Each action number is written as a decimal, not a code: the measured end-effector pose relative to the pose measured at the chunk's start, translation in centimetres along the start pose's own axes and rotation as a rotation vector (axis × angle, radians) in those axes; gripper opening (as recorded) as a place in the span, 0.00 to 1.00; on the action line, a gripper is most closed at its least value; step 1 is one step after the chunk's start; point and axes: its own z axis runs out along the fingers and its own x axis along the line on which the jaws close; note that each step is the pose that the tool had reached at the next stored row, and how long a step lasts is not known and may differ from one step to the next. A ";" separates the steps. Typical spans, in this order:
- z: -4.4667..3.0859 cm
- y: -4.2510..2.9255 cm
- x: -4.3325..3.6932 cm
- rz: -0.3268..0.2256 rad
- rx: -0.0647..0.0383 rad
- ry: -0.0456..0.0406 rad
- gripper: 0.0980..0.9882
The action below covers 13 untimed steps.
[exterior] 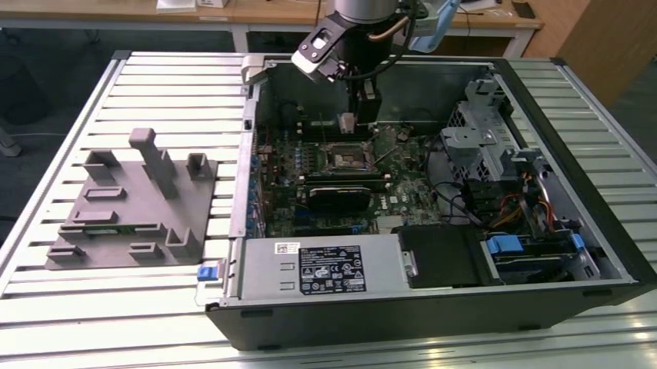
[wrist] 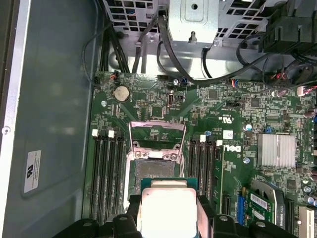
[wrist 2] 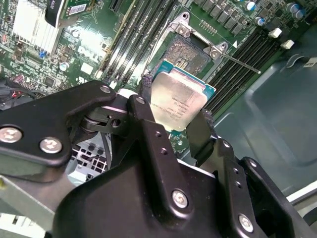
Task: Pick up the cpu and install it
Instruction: 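Place the cpu into insertion slot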
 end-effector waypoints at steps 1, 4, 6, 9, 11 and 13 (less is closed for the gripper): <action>0.01 0.00 0.00 0.000 0.000 0.0000 0.48; 0.11 -0.01 0.00 0.000 0.000 0.0002 0.48; 0.17 -0.01 0.00 0.000 0.000 0.0001 0.48; 0.22 -0.01 0.00 0.000 0.000 0.0001 0.48; 0.25 -0.02 0.00 0.000 0.000 0.0002 0.48; 0.31 -0.02 0.01 0.000 0.000 0.0003 0.48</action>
